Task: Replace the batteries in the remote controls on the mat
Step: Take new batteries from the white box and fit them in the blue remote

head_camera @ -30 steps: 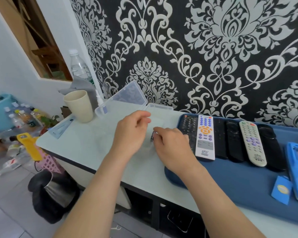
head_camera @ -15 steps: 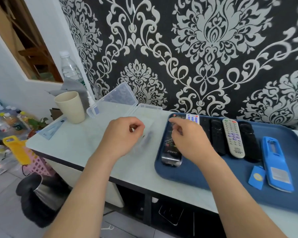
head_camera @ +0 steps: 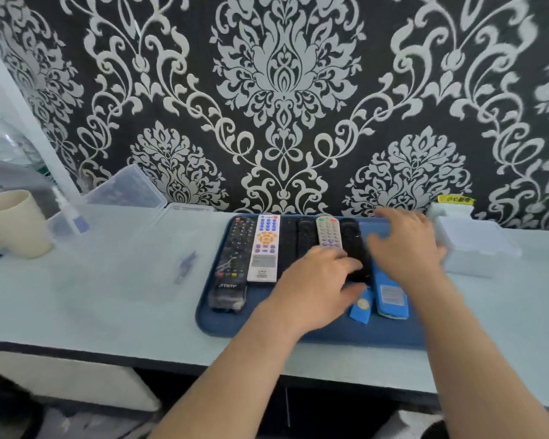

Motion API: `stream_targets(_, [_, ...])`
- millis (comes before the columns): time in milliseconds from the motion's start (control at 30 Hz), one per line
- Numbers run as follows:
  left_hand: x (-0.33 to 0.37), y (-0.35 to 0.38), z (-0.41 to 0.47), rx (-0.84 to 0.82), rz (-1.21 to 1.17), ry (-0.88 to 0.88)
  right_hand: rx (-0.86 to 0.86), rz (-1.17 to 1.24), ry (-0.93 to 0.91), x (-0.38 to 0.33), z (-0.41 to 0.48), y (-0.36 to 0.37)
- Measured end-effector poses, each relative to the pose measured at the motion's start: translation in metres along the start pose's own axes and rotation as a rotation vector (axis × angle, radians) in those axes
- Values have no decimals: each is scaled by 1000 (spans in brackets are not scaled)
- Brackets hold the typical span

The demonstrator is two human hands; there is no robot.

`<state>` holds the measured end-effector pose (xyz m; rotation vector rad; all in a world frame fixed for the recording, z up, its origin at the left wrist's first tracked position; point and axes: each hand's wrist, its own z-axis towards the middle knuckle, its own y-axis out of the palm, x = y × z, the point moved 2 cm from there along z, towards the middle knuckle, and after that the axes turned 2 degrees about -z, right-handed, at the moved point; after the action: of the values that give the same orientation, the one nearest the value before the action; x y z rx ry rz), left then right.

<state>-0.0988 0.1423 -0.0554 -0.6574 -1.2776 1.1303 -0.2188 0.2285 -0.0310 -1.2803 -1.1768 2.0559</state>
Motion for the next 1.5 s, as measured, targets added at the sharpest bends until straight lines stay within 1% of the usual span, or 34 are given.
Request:
stream_targets(33, [10, 12, 7, -16, -4, 39, 62, 77, -13, 8, 2, -2])
stream_targets(100, [32, 35, 20, -86, 88, 128, 179, 160, -34, 28, 3, -10])
stream_targets(167, [42, 51, 28, -172, 189, 131, 275, 97, -20, 50, 9, -18])
stream_targets(200, [45, 55, 34, -188, 208, 122, 288, 24, 16, 64, 15, -24])
stream_targets(233, [45, 56, 38, -169, 211, 114, 243, -63, 72, 76, 19, -27])
stream_targets(300, [46, 54, 49, -106, 163, 102, 31, -203, 204, 102, 23, -29])
stream_targets(333, [47, 52, 54, -82, 119, 80, -69, -244, 227, 111, 23, -28])
stream_targets(367, [46, 50, 58, -68, 87, 56, -119, -266, 211, 116, 23, -27])
stream_targets(400, [48, 51, 62, -66, 72, 37, -120, -278, 185, 121, 23, -29])
stream_targets(500, [50, 52, 69, -9, 44, 15, -24, -315, 142, 125, 23, -44])
stream_targets(600, [63, 51, 81, 61, -74, 60, -15, -229, 144, 146, 22, -56])
stream_targets(667, [77, 53, 94, 28, -117, 80, -22, -114, 126, 158, 22, -58])
stream_targets(767, [96, 64, 115, -74, -30, 135, -119, 133, 139, 168, 22, -57])
stream_targets(833, [105, 74, 129, -79, 87, 214, -172, 263, 146, 175, 24, -56])
stream_targets(900, [111, 81, 137, -38, 139, 265, -181, 380, 164, 182, 26, -54])
stream_targets(967, [115, 86, 144, 54, 197, 309, -177, 463, 179, 190, 28, -53])
stream_targets(1000, [116, 88, 146, 119, 261, 367, -176, 479, 175, 192, 28, -51])
stream_targets(1033, [115, 91, 147, 166, 325, 436, -171, 477, 167, 194, 29, -49])
stream_targets(1100, [113, 100, 149, 192, 425, 551, -155, 447, 156, 198, 29, -48])
stream_targets(1200, [106, 102, 156, 272, 484, 609, -136, 421, 159, 201, 29, -44])
stream_targets(1300, [111, 80, 170, 400, 416, 555, -164, 358, 134, 201, 29, -44])
stream_targets(1333, [117, 73, 176, 399, 389, 543, -167, 347, 130, 204, 28, -45])
stream_targets(1400, [122, 62, 184, 327, 304, 481, -179, 358, 101, 203, 28, -46])
stream_targets(1467, [118, 56, 194, 321, 49, 303, -206, 404, 79, 206, 28, -50])
stream_targets(1500, [111, 53, 197, 368, -123, 206, -224, 434, 83, 206, 27, -51])
